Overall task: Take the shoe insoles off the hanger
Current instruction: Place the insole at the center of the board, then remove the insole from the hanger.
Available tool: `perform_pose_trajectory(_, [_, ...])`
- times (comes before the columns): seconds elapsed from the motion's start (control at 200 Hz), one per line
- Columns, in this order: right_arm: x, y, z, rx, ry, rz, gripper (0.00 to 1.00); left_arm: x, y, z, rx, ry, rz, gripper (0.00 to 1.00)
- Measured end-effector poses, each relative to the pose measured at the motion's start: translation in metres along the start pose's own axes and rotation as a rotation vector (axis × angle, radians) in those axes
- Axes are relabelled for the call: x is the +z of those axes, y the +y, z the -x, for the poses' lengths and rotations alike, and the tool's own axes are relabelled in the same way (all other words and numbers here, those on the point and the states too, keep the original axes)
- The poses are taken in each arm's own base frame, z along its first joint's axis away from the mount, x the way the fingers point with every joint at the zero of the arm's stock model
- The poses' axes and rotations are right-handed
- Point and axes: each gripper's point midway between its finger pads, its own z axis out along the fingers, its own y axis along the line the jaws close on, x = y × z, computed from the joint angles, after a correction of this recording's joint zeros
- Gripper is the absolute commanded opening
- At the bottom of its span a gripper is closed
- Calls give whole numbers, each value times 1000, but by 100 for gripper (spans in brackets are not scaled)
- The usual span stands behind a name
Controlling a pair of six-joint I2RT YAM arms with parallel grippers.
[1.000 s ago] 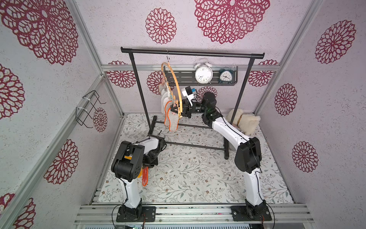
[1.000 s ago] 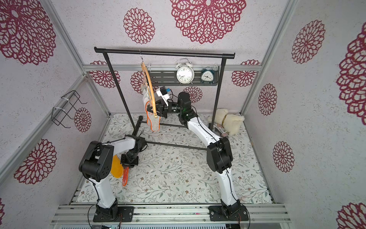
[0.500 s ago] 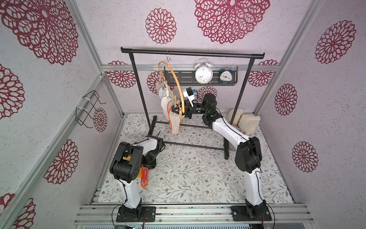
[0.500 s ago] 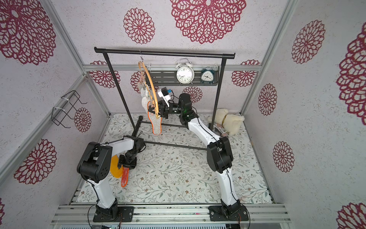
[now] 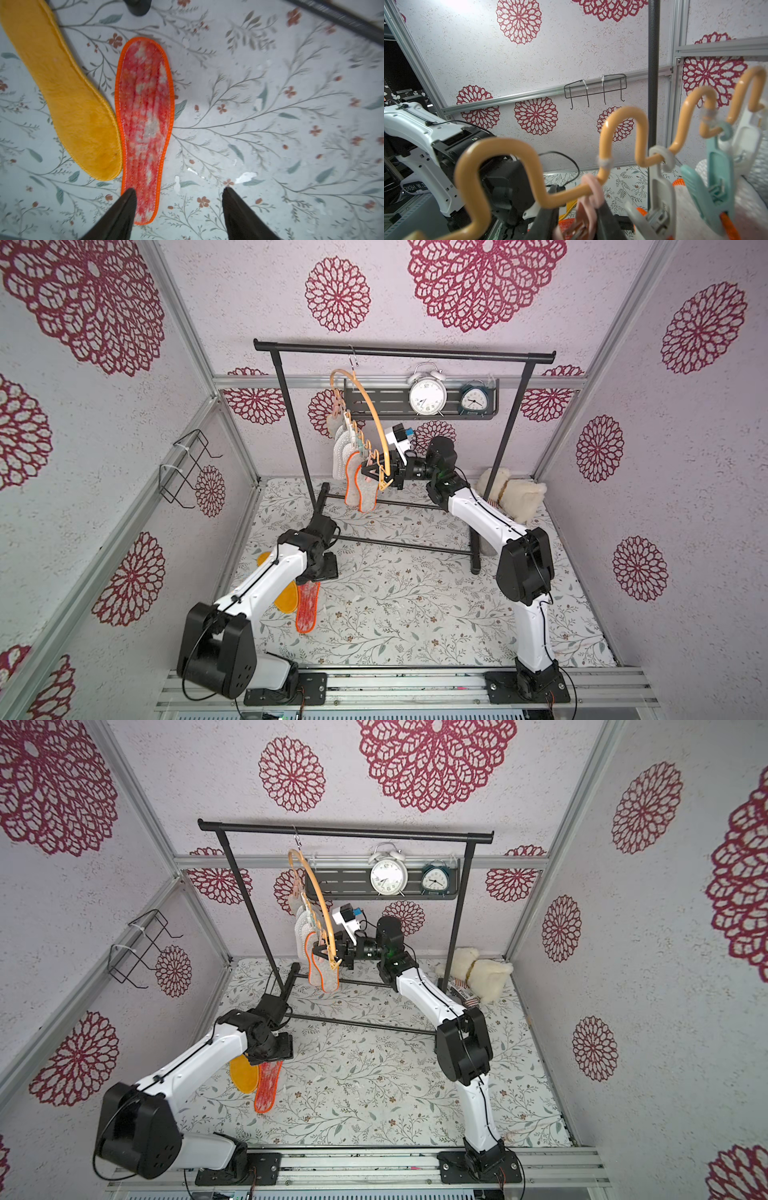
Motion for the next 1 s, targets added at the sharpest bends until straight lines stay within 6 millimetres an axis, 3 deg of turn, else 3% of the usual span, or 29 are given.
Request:
perform_pose_trajectory(0.245, [-4,-5,-2,4,6,-35,7,-59,23,45,-77,-360,-224,69])
perform_pose_trajectory(0.39, [-7,-8,-2,-1,9,-54,14,-86,19,49,24,-559,-311,68])
perform_pose_trajectory(0.445, [-7,-10,-2,-2,11,-60,18,-87,18,43,65,-611,-330,68])
perform_pose_trajectory(0.64, [-9,-10,-4,-15,24,-71,49,-88,20,27,138,-717,-345,70])
perform_pose_trajectory(0.841, [-15,-15,-32,38,72,-106,58,-92,13,35,177,-737,-363,69])
perform_pose_trajectory(1.001, [-33,-9,-62,70,117,-186,63,-90,11,36,186,-732,-373,69])
